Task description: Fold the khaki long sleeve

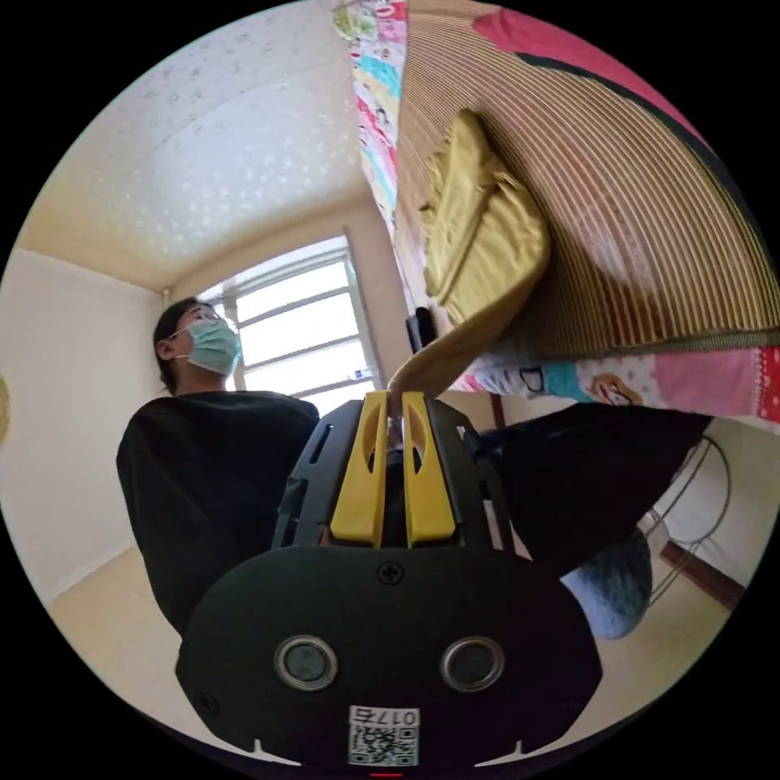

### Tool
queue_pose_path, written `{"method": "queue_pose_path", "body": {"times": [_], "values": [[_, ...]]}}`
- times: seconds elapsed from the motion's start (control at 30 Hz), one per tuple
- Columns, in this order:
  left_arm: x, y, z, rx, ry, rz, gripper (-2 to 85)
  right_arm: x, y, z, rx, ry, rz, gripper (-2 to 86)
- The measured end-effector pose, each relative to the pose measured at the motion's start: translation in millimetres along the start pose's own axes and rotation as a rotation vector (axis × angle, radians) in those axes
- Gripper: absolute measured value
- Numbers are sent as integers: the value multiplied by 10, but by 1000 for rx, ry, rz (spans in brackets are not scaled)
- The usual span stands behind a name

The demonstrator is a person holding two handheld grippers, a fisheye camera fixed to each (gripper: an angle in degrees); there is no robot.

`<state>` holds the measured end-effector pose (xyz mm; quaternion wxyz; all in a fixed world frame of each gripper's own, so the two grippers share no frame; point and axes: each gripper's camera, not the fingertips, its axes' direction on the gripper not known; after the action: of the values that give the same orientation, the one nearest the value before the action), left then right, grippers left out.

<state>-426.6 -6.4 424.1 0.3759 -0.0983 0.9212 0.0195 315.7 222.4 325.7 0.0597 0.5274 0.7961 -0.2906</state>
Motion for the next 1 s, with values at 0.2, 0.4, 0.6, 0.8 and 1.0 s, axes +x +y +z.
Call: {"method": "queue_pose_path", "body": {"times": [0.2,0.4,0.6,0.8,1.0], "values": [[-140,-886,19,339,127,153,50,176,-1343,363,199,-13,-30,29],[-782,-2230,185,462,51,53,50,703,-2647,712,349,31,56,33],[-1339,-3150,286,474,-101,10,79,786,-3329,1092,450,343,92,54],[-1184,-2462,281,480,-367,114,146,-31,-3024,2118,361,610,-150,42],[-1667,-1762,800,309,-577,63,182,168,-2652,3878,29,796,-276,37]]}}
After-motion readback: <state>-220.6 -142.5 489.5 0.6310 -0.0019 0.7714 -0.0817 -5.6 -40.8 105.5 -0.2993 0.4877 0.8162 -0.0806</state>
